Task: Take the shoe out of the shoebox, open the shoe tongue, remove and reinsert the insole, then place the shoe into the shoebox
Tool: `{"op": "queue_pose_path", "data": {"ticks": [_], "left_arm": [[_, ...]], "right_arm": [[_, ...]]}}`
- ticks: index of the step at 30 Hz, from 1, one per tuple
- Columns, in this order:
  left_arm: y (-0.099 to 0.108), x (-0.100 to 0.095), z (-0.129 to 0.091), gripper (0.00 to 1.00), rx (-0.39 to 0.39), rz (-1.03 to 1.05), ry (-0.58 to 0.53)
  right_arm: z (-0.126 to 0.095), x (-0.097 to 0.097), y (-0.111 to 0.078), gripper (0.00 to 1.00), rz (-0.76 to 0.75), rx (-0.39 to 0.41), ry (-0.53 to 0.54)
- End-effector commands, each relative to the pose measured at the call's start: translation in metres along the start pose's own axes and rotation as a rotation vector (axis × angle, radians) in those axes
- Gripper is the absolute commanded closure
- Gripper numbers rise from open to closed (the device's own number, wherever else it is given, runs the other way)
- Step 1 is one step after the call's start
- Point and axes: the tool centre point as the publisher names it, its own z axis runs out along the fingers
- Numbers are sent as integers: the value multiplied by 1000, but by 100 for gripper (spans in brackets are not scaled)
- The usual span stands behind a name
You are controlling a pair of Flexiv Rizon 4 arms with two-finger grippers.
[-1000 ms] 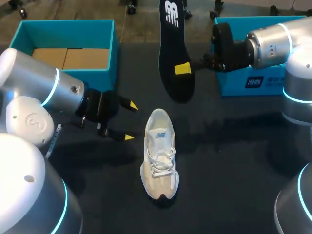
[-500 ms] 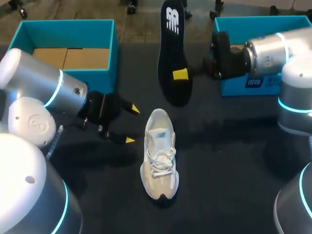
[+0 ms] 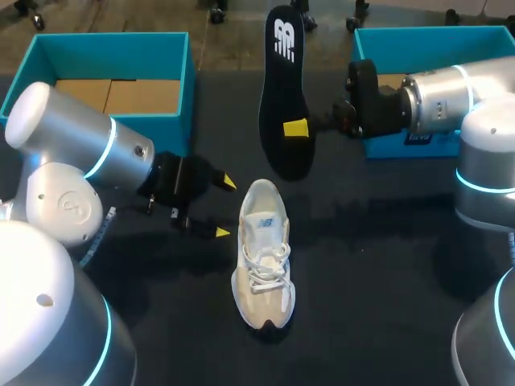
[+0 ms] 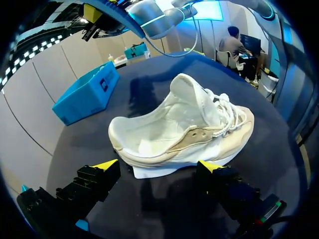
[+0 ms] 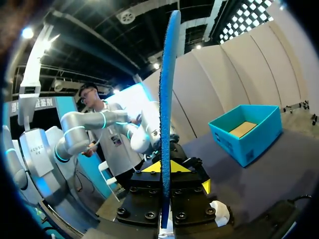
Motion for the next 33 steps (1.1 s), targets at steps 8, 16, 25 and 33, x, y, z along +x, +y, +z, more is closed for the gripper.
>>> {"op": "queue_pose_path", "data": {"ticks": [8,16,25,33], "left_arm": [[3,-1,-3,0,-7,-7,-10],[4,2,-6,0,-17,-15,18],[0,-4,-1,0,-30,-18,50],[-2,-5,-1,0,-55,-34,57]], "right_arm": [[1,0,0,100,0,-1,-2],[1,0,0,100,0,-1,-2],[1,0,0,100,0,-1,-2],[1,0,0,100,0,-1,-2]]}}
